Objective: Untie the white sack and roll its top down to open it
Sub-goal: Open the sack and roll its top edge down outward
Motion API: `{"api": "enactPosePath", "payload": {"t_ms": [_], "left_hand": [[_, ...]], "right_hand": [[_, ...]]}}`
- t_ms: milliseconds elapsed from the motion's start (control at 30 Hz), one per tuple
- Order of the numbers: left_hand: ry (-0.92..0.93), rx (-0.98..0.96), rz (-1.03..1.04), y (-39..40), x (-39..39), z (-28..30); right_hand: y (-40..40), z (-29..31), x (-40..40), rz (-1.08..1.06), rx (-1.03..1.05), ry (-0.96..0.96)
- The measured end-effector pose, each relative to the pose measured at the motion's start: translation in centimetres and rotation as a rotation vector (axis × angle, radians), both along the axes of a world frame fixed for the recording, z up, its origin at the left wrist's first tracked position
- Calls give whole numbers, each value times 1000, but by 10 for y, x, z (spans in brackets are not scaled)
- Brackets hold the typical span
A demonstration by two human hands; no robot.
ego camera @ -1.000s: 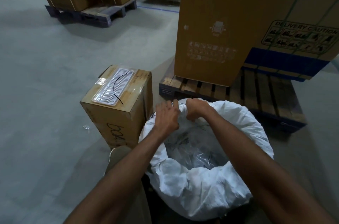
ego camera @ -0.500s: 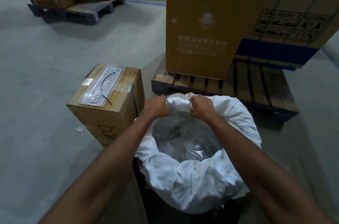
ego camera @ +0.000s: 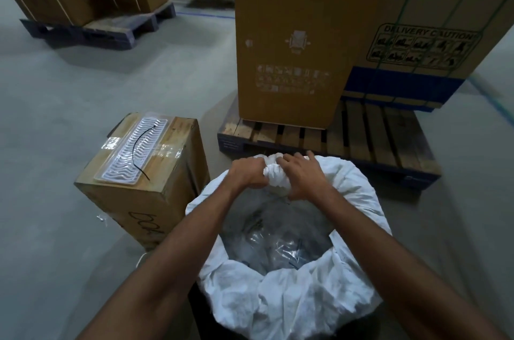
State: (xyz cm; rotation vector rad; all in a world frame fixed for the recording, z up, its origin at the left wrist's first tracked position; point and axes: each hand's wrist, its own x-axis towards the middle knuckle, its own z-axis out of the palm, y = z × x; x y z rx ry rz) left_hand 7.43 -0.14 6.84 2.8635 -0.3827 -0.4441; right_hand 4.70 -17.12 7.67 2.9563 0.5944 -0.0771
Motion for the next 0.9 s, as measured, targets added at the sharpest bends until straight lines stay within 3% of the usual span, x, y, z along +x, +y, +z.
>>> {"api": "enactPosePath", "payload": {"t_ms": [100,200,300,433,500,600,700,800,900], "left_hand": [[266,-54,-58,9,29,8],[336,-59,-84,22,49,11],[209,-23,-77,22,53,6],[-251,43,-151,-5,25,-6],[-397,13,-182,-17,11,-13],[-306,-22,-98,-25,10,-22],[-161,104,-89,-33,18,-23],[74,103,-24,-36,32,-17],[260,120,-53,-36,46,-9]], "right_hand": [[3,-13,3,-11,33,-145],[11,-14,11,-107,136,-171],[12,-4,21,-222,190,-34],[7,18,41,-365,291,280],[4,25,50,-429,359,487],[5,16,53,-420,420,650],[4,-3,33,-372,440,410],[-6,-23,5,-266,148,136],[-10,-33,-5,-354,105,89]]}}
